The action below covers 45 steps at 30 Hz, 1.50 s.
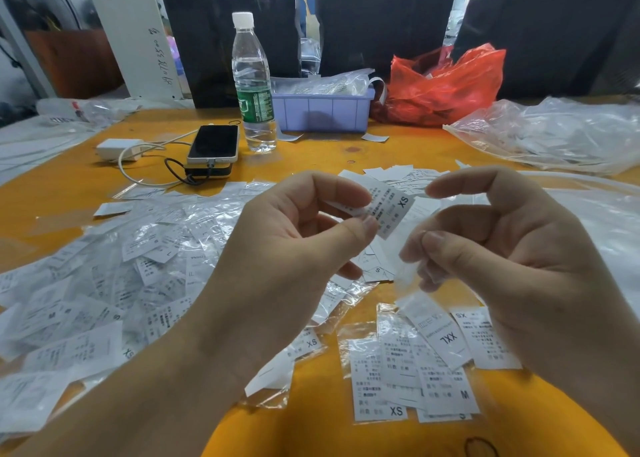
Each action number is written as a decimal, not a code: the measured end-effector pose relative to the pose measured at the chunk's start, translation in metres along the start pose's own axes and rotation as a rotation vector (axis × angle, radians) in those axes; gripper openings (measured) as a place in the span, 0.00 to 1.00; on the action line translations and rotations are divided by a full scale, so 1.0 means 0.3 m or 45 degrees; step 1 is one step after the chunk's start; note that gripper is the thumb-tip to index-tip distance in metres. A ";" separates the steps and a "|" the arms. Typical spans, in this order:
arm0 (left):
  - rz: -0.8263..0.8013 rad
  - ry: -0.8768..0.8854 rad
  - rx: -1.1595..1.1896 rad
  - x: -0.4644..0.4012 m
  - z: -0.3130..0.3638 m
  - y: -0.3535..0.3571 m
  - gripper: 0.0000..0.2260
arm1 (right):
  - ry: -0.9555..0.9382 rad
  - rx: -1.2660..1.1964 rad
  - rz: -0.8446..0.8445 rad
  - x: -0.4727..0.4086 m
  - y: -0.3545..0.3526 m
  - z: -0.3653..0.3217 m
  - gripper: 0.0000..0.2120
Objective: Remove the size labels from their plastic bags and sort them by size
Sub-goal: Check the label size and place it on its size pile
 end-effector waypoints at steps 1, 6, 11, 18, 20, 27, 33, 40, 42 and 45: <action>-0.012 -0.004 -0.008 0.000 0.001 0.001 0.05 | 0.003 -0.001 -0.005 0.000 0.000 0.000 0.13; -0.060 -0.005 -0.018 0.004 0.003 0.007 0.05 | 0.046 -0.034 -0.047 -0.002 -0.005 0.006 0.12; -0.087 -0.007 -0.044 0.008 0.001 0.015 0.05 | 0.162 -0.133 -0.085 -0.007 -0.011 0.018 0.14; -0.136 -0.022 -0.089 0.010 -0.002 0.016 0.07 | 0.189 -0.246 -0.123 -0.005 0.000 0.025 0.13; -0.163 -0.038 -0.050 0.009 -0.001 0.016 0.07 | 0.196 -0.260 -0.145 -0.005 0.000 0.027 0.12; -0.233 -0.094 0.051 0.001 -0.004 0.022 0.04 | 0.114 -0.223 -0.219 -0.005 0.004 0.022 0.07; -0.210 -0.041 -0.009 0.006 -0.009 0.030 0.04 | 0.069 -0.136 -0.233 0.003 0.008 0.028 0.08; -0.090 0.026 0.026 0.003 -0.009 0.025 0.06 | 0.181 -0.217 -0.312 0.005 0.016 0.022 0.13; -0.075 0.030 0.026 0.003 -0.008 0.026 0.06 | 0.187 -0.150 -0.303 0.000 0.016 0.019 0.08; -0.066 0.021 0.035 0.005 -0.006 0.022 0.05 | 0.208 -0.119 -0.280 -0.005 0.011 0.015 0.05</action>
Point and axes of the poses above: each hand's wrist, its own x-axis away from the middle knuckle, its own y-axis out of the palm, z = x × y, the point moved 1 cm from there along -x, towards the middle knuckle, and after that the axes turned 9 degrees about -y, right-handed, at the moved point
